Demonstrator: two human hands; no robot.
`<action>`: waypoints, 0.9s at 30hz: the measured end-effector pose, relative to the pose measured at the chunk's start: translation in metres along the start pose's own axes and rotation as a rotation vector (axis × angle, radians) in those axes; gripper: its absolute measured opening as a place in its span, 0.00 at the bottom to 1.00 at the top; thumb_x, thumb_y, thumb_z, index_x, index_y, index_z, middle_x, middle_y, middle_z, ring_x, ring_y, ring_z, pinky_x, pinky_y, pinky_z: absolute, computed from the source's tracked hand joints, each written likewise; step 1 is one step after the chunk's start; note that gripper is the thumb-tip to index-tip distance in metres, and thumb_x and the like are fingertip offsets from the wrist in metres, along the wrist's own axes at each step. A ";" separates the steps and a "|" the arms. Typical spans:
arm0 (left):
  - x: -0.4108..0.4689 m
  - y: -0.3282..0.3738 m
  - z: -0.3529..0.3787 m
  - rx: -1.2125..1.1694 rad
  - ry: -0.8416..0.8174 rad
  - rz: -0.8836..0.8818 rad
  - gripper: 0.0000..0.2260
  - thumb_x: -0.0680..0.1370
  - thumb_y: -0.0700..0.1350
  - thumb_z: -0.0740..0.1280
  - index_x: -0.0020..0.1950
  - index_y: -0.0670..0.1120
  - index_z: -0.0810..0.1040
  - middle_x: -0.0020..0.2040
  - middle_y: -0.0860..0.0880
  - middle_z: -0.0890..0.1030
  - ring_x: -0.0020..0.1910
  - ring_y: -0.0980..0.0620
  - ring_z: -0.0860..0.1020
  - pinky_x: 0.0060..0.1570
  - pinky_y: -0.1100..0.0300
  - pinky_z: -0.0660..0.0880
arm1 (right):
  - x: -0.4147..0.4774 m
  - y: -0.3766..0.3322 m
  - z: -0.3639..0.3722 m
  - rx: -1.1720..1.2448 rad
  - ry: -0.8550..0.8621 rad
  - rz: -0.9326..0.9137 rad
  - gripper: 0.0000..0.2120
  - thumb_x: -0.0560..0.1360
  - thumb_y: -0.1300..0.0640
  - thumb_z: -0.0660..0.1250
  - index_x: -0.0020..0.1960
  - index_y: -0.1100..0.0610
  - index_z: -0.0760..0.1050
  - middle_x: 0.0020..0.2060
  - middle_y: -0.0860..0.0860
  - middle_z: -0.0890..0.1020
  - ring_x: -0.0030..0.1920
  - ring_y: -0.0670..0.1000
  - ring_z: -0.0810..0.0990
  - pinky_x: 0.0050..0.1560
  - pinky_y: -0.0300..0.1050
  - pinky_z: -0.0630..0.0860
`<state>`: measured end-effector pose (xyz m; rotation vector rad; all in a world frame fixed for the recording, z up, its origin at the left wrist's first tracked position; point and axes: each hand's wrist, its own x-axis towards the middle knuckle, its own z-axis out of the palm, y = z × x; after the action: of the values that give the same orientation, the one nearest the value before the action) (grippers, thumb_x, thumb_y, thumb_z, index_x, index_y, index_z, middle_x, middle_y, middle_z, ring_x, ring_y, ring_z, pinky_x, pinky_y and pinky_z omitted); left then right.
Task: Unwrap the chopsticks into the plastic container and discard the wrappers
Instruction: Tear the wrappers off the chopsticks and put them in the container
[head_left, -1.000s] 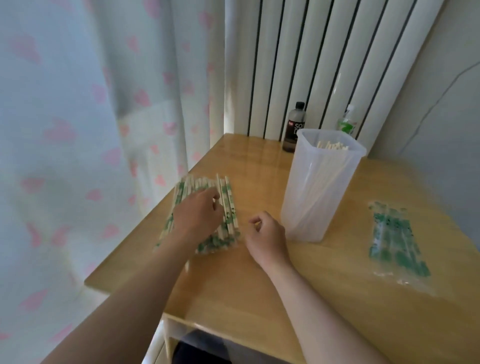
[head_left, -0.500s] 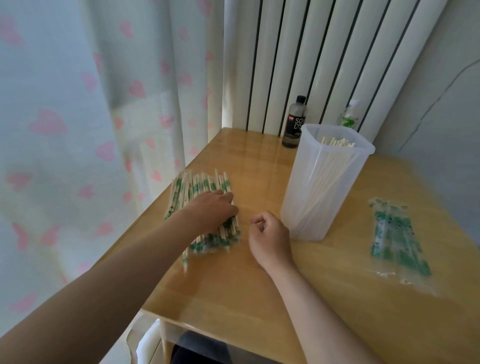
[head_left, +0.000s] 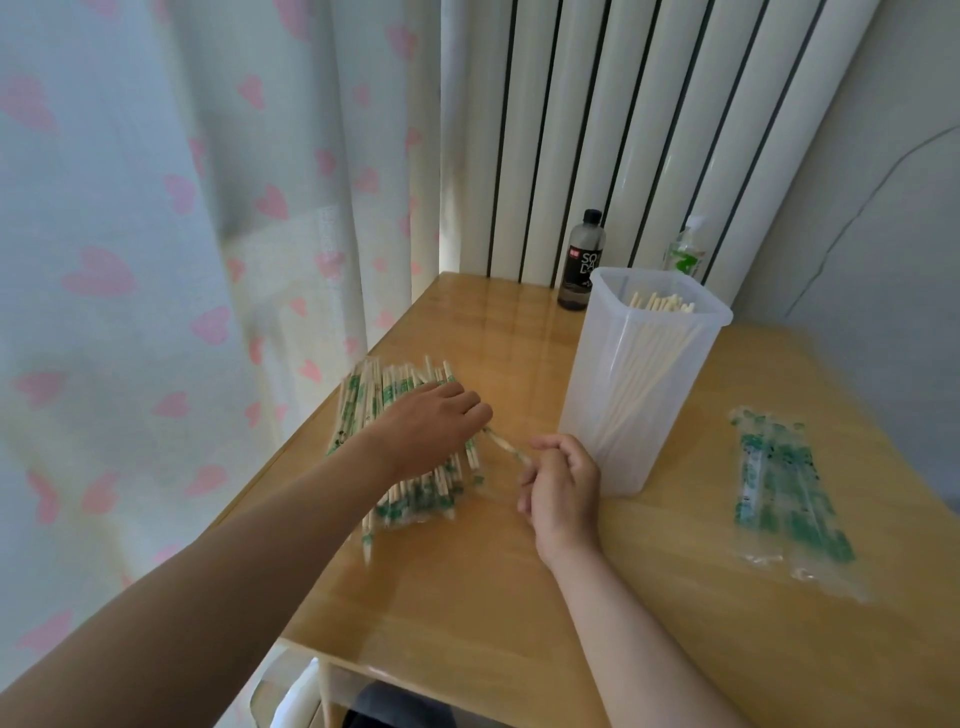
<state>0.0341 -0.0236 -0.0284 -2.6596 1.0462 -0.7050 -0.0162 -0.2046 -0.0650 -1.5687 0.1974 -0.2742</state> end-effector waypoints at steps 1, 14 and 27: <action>0.004 0.000 -0.001 -0.009 0.063 -0.017 0.17 0.69 0.33 0.75 0.53 0.44 0.73 0.46 0.46 0.80 0.41 0.46 0.78 0.38 0.53 0.78 | 0.000 0.001 0.000 0.033 -0.010 0.014 0.15 0.81 0.67 0.54 0.47 0.56 0.77 0.27 0.54 0.75 0.22 0.51 0.69 0.23 0.39 0.63; 0.052 0.018 -0.088 -1.066 0.455 -0.819 0.06 0.81 0.46 0.66 0.47 0.45 0.75 0.39 0.43 0.82 0.39 0.41 0.81 0.43 0.40 0.80 | -0.006 0.001 0.000 -0.167 -0.259 -0.126 0.03 0.82 0.49 0.66 0.53 0.48 0.76 0.39 0.41 0.77 0.38 0.43 0.76 0.41 0.39 0.72; 0.049 0.051 -0.066 -1.268 0.306 -0.922 0.09 0.82 0.45 0.67 0.46 0.40 0.82 0.36 0.49 0.80 0.38 0.52 0.79 0.47 0.47 0.81 | 0.002 0.003 -0.013 -0.042 -0.387 0.030 0.18 0.84 0.58 0.64 0.40 0.68 0.71 0.32 0.57 0.69 0.28 0.50 0.63 0.30 0.42 0.59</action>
<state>0.0023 -0.0945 0.0289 -4.3437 0.1314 -0.7047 -0.0175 -0.2178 -0.0682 -1.6264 -0.0762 0.0598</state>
